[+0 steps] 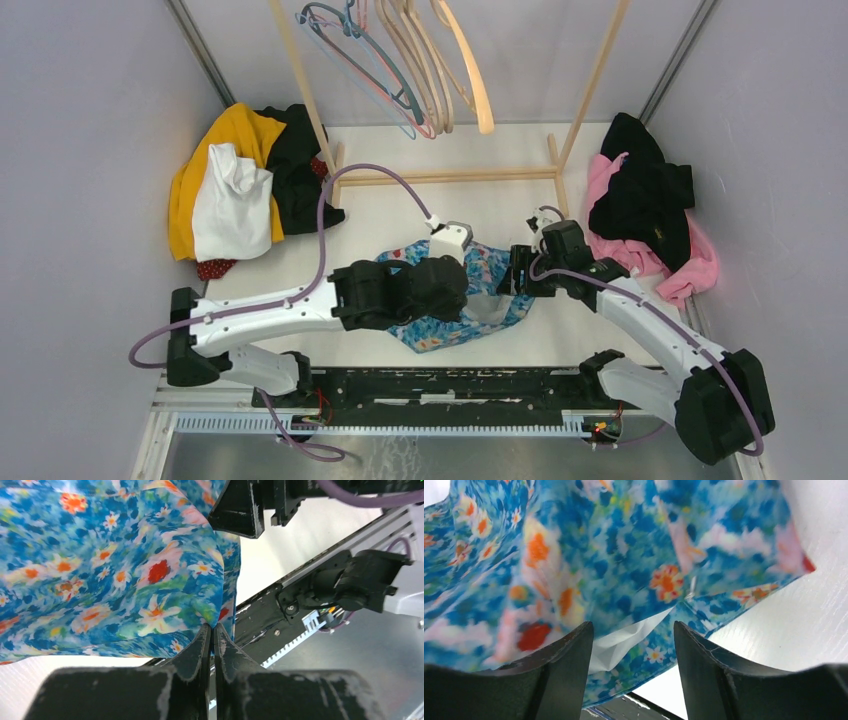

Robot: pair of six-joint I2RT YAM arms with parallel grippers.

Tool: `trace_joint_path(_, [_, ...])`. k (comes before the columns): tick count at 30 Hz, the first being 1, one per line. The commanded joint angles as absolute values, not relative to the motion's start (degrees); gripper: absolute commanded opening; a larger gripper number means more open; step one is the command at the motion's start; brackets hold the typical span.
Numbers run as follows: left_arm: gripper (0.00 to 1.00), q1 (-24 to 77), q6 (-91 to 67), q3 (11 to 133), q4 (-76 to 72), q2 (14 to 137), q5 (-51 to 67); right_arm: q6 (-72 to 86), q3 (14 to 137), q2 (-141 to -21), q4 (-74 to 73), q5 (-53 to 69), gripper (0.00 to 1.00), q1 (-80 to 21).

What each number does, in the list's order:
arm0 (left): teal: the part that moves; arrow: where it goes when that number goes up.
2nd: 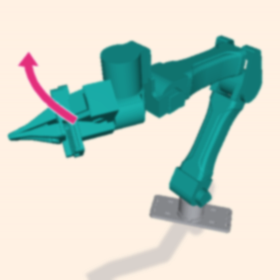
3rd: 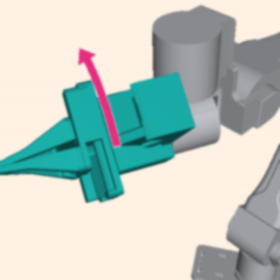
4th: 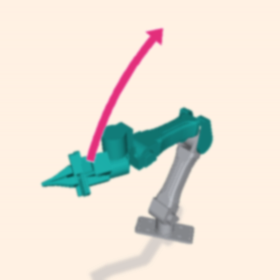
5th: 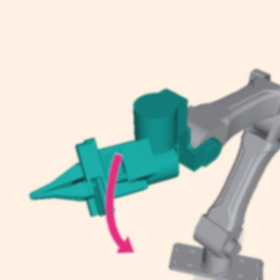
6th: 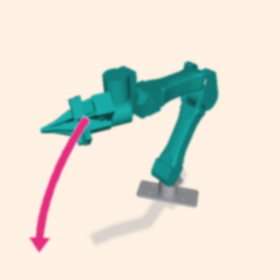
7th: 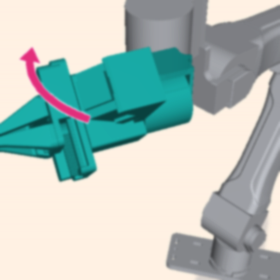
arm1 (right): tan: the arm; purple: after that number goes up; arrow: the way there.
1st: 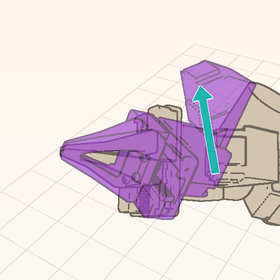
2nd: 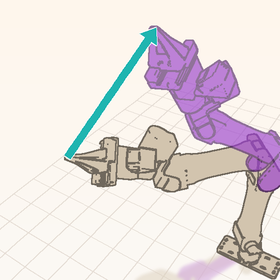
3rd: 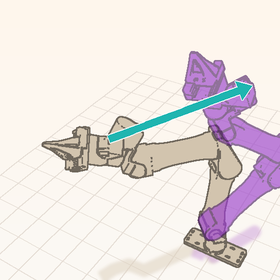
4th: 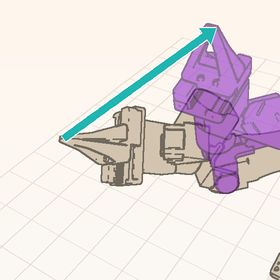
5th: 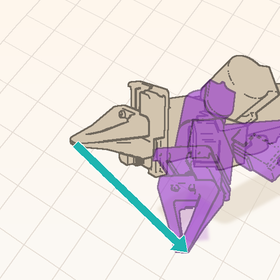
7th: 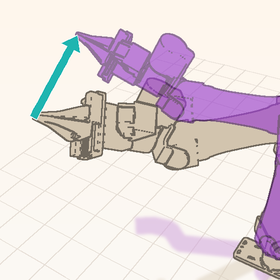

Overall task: Place the skirt on the hanger
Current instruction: Flatten out the skirt at the center of the board.

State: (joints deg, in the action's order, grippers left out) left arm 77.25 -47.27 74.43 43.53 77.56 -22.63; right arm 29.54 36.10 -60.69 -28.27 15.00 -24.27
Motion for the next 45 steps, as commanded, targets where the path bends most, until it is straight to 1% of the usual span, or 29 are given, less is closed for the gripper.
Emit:
trace_joint_path(1, [0.10,77.5,-49.0,75.9,42.2,74.0,-26.2,33.4,35.7,-58.4,-23.2,12.9,0.67,-24.5])
trace_joint_path(4, [0.10,77.5,-48.9,76.2,42.4,73.7,-26.2,36.0,34.6,-57.7,-21.9,10.7,0.72,-24.4])
trace_joint_path(6, [0.10,77.5,-48.8,76.1,42.4,73.7,-26.0,38.5,33.4,-57.3,-20.2,10.8,0.79,-24.5])
trace_joint_path(9, [0.10,77.5,-48.6,76.1,42.1,74.0,-25.5,42.5,31.3,-56.7,-18.0,10.7,0.83,-24.4])
trace_joint_path(15, [0.09,77.5,-48.8,74.4,41.9,72.5,-25.7,48.5,26.2,-54.8,-16.0,5.3,0.83,-24.5])
trace_joint_path(23, [0.09,77.5,-49.3,72.1,42.0,69.3,-26.0,53.9,21.5,-55.6,-10.5,-0.7,0.83,-24.5])
trace_joint_path(33, [0.09,77.6,-49.1,71.2,42.5,67.6,-26.0,54.6,23.9,-55.9,-9.1,-5.3,0.77,-24.4])
trace_joint_path(40, [0.09,77.5,-49.1,70.8,42.7,67.5,-25.8,55.5,25.2,-59.6,-5.2,-4.6,0.66,-24.4])
trace_joint_path(43, [0.09,77.5,-49.2,70.4,42.7,67.4,-25.8,56.4,25.7,-60.6,-3.3,-3.3,0.57,-24.4])
trace_joint_path(45, [0.09,77.5,-49.2,70.3,42.7,67.4,-25.8,57.2,26.2,-61.5,-2.5,-2.1,0.55,-24.4])
